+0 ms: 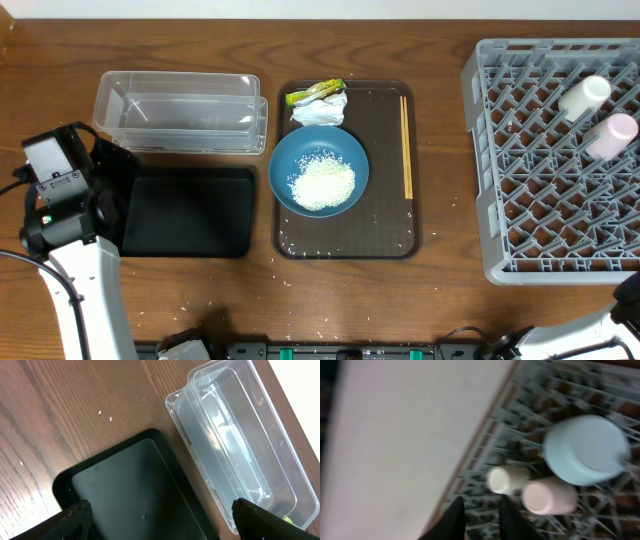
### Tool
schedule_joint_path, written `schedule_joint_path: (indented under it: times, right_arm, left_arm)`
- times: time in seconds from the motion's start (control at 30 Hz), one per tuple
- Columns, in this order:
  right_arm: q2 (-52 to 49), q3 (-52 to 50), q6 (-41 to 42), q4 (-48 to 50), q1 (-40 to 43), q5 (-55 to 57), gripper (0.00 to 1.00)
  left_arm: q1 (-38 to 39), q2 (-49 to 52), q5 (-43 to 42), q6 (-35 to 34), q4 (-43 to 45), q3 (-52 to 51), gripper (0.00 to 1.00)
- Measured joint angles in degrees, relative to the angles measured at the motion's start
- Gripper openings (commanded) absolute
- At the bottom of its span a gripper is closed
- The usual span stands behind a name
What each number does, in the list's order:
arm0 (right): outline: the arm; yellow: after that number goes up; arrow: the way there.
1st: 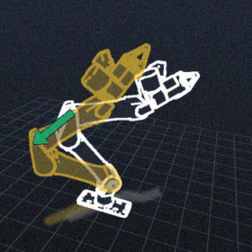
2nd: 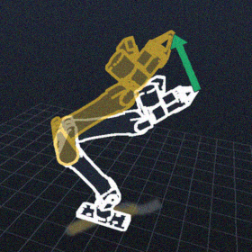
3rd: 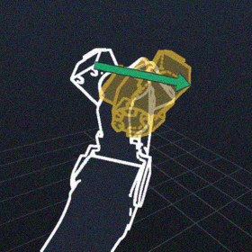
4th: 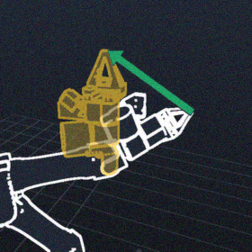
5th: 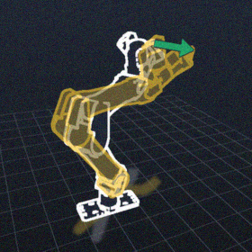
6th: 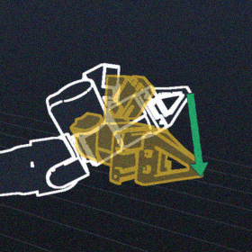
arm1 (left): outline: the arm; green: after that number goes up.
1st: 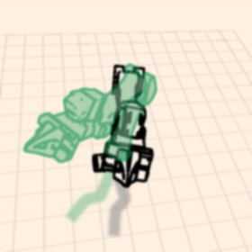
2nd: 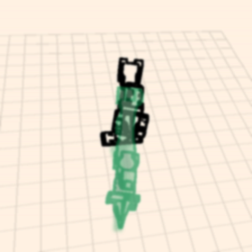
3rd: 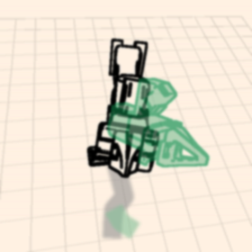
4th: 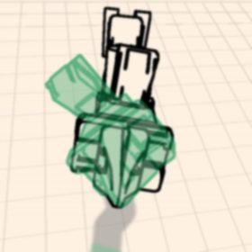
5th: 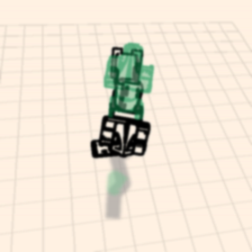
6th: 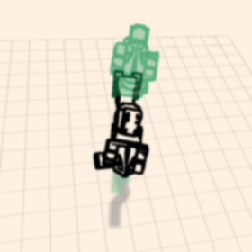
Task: Sort waste into correct bins and load items into the dishwasher rack
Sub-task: 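Open the right gripper and retract the right arm toward the front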
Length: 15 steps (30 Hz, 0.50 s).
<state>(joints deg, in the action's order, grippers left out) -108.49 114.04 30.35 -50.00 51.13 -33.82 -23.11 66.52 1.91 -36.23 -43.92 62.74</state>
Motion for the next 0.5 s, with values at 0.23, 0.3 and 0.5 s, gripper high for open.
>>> schedule_joint_path:
  times: [0.23,0.3,0.5]
  right_arm:
    - [-3.7,0.0,0.1,-1.7,-6.4,24.5,0.11]
    - [-6.0,0.0,-0.2,0.5,-6.7,28.7,0.11]
    - [-14.5,0.0,-0.9,4.9,-6.5,34.5,0.10]
  left_arm:
    - [0.0,0.0,0.0,0.0,0.0,0.0,0.92]
    - [0.0,0.0,0.0,0.0,0.0,0.0,0.92]
    - [0.0,0.0,0.0,0.0,0.0,0.0,0.92]
